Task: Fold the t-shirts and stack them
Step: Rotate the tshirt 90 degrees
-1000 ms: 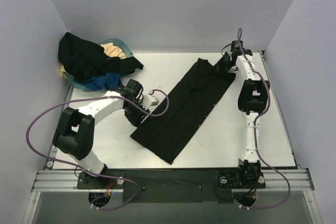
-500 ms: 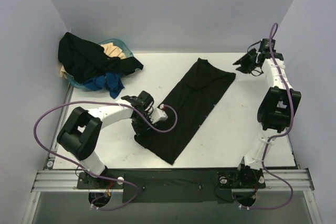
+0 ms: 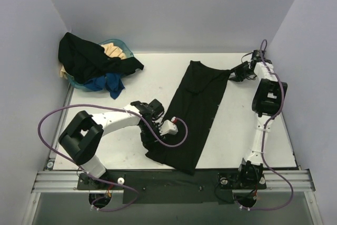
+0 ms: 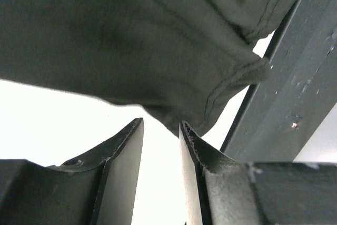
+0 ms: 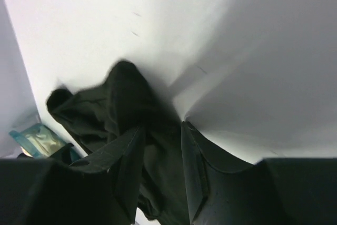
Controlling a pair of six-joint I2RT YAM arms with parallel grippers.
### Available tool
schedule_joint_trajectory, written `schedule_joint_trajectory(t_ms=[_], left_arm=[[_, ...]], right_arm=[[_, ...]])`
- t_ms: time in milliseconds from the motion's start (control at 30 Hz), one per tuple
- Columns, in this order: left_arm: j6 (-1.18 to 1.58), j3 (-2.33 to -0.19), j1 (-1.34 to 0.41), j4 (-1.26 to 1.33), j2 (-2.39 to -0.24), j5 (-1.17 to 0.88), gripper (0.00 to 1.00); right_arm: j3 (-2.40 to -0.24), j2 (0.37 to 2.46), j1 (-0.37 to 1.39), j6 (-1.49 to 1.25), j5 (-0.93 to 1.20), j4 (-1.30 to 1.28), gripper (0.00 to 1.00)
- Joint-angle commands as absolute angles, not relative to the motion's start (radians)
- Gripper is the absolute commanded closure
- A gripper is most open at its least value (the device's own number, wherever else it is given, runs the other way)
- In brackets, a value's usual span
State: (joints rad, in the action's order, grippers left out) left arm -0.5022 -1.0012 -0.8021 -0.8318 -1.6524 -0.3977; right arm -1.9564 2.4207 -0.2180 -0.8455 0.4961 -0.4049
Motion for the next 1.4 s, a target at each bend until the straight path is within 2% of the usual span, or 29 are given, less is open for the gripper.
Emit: schedule_joint_trajectory(t_ms=[0, 33, 67, 233, 367, 400, 433, 467, 500, 633, 667, 733, 833, 933, 1000, 1100, 1233, 1367], left_arm=[[-0.517, -1.031, -0.744, -0.951, -1.582, -0.368, 0.57], [-0.520, -1.028, -0.715, -0.966, -1.563, -0.361, 0.57], [-0.525, -1.026, -0.698, -0.972, -1.556, -0.338, 0.57], [-0.529, -1.019, -0.583, -0.983, -1.453, -0.223, 0.57], [-0.639, -0.983, -0.575, -0.982, -1.343, -0.277, 0.56], [-0.687, -0.973, -0.583, -0.965, -1.324, -0.296, 0.55], [-0.707, -0.947, -0.603, -0.925, -1.289, -0.325, 0.55], [-0.747, -0.936, -0.635, -0.887, -1.278, -0.334, 0.54], [-0.761, -0.925, -0.656, -0.861, -1.272, -0.342, 0.54], [-0.872, -0.879, -0.764, -0.738, -1.259, -0.397, 0.54], [-0.902, -0.859, -0.775, -0.712, -1.250, -0.429, 0.53], [-1.014, -0.833, -0.788, -0.690, -1.241, -0.512, 0.52], [-1.164, -0.801, -0.810, -0.641, -1.239, -0.586, 0.50], [-1.278, -0.759, -0.845, -0.563, -1.249, -0.630, 0.44], [-1.298, -0.724, -0.880, -0.466, -1.253, -0.618, 0.41], [-1.270, -0.658, -0.933, -0.297, -1.262, -0.557, 0.41], [-1.390, -0.597, -0.951, -0.325, -1.253, -0.529, 0.42], [-1.391, -0.562, -0.971, -0.284, -1.262, -0.523, 0.41]], right_arm=[[-2.072, 2.502, -0.166, -0.914, 0.525, -0.400, 0.79], [-2.086, 2.513, -0.161, -0.946, 0.522, -0.394, 0.84], [-2.104, 2.537, -0.157, -0.972, 0.520, -0.365, 0.98], [-2.157, 2.595, -0.140, -1.186, 0.545, -0.144, 1.00], [-2.322, 2.664, -0.123, -1.201, 0.512, -0.118, 1.00], [-2.329, 2.677, -0.123, -1.204, 0.517, -0.109, 0.97], [-2.333, 2.678, -0.123, -1.204, 0.523, -0.101, 0.84], [-2.329, 2.675, -0.124, -1.191, 0.538, -0.101, 0.78], [-2.315, 2.666, -0.129, -1.177, 0.545, -0.110, 0.65], [-2.189, 2.521, -0.149, -1.028, 0.538, -0.193, 0.45], [-2.169, 2.447, -0.155, -0.952, 0.516, -0.262, 0.43], [-2.091, 2.324, -0.156, -0.840, 0.471, -0.372, 0.40], [-1.854, 2.078, -0.146, -0.718, 0.410, -0.468, 0.39], [-1.526, 1.860, -0.118, -0.626, 0.362, -0.514, 0.39], [-1.334, 1.716, -0.083, -0.575, 0.356, -0.550, 0.39], [-1.146, 1.530, -0.006, -0.514, 0.325, -0.652, 0.40], [-0.828, 1.330, 0.131, -0.570, 0.339, -0.727, 0.43], [-0.640, 1.146, 0.270, -0.710, 0.322, -0.729, 0.46]])
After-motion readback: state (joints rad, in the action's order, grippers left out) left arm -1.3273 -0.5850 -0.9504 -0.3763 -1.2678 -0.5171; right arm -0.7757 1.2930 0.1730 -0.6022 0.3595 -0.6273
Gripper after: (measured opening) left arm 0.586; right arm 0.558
